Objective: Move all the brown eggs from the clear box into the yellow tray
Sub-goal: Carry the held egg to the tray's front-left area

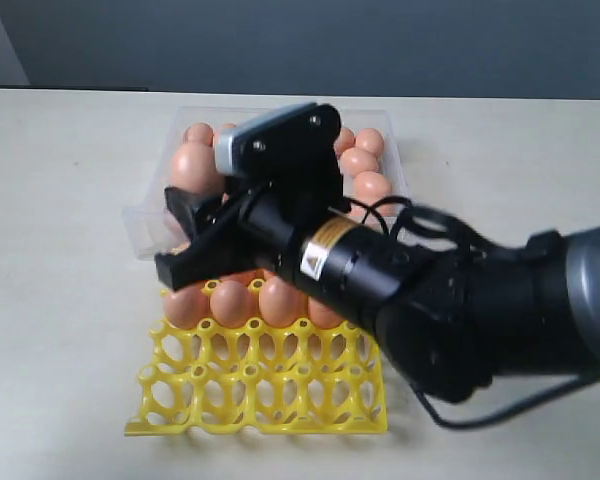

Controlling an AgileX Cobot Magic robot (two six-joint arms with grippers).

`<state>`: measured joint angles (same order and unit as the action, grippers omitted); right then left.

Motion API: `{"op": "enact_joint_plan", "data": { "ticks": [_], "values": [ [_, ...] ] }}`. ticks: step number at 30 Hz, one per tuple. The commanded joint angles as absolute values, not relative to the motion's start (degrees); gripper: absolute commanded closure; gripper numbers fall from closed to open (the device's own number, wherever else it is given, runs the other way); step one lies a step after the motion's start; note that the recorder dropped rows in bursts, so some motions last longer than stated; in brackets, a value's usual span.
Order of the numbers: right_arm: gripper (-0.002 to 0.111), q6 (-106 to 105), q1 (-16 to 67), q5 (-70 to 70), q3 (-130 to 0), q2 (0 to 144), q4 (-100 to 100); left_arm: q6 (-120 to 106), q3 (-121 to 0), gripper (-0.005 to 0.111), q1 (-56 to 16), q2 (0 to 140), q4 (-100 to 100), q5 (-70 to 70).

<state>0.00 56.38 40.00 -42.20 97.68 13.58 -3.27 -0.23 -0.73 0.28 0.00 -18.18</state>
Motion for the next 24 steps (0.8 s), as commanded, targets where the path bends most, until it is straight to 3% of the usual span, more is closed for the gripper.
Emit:
{"op": "enact_joint_plan", "data": {
  "ticks": [1,24],
  "values": [
    [0.108,3.3,61.4,51.0,-38.3,97.0,12.1,-3.2,0.0,0.106,-0.5,0.0,0.0,-17.7],
    [0.108,17.2,64.7,46.0,-38.3,108.8,7.9,-3.2,0.0,0.106,-0.5,0.0,0.0,-17.7]
  ]
}}
